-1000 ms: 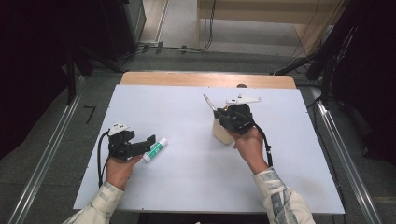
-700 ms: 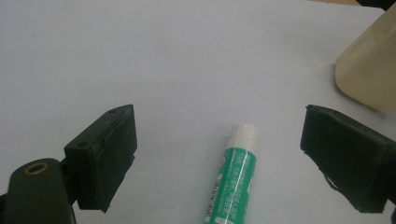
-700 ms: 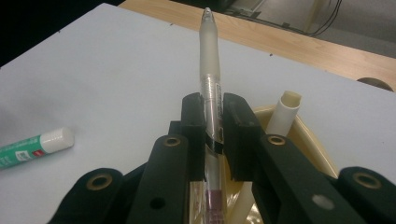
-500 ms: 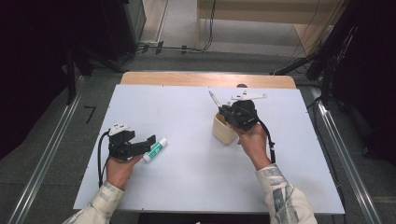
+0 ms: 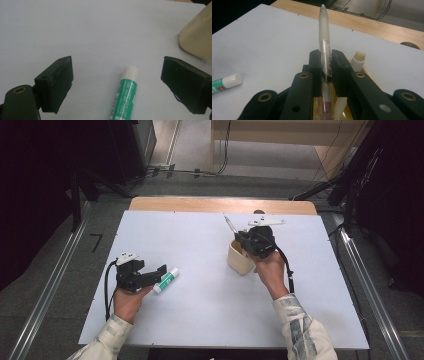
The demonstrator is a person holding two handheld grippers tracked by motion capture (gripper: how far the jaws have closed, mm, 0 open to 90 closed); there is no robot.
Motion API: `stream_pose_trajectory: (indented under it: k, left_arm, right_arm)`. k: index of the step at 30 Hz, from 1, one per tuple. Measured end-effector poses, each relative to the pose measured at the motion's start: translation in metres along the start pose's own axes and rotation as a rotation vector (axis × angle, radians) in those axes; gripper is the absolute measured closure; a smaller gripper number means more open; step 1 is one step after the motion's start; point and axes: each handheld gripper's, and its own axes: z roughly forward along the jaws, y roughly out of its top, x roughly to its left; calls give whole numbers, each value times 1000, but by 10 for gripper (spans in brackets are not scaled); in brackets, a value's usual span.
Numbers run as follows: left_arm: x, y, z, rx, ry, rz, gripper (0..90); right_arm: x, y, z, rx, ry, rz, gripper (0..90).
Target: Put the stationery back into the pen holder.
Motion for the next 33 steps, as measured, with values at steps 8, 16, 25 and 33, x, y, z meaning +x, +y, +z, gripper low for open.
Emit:
stream_pose_trajectory:
  k: [8,16,25,33]
  left_arm:
    - [0,0,0,0,0,1,115]
    - [0,0,0,0,-2,0,115]
    - [0,0,-1,-1,0,-1,115]
    - [0,0,0,-1,-1,0,115]
  right_arm:
    - [0,-1,2,6,-3,0,771]
    - [-1,-1,4,15,-10,-1,771]
    - [-3,-1,5,12,-13,11,769]
    - [-3,-1,6,8,-15,15,766]
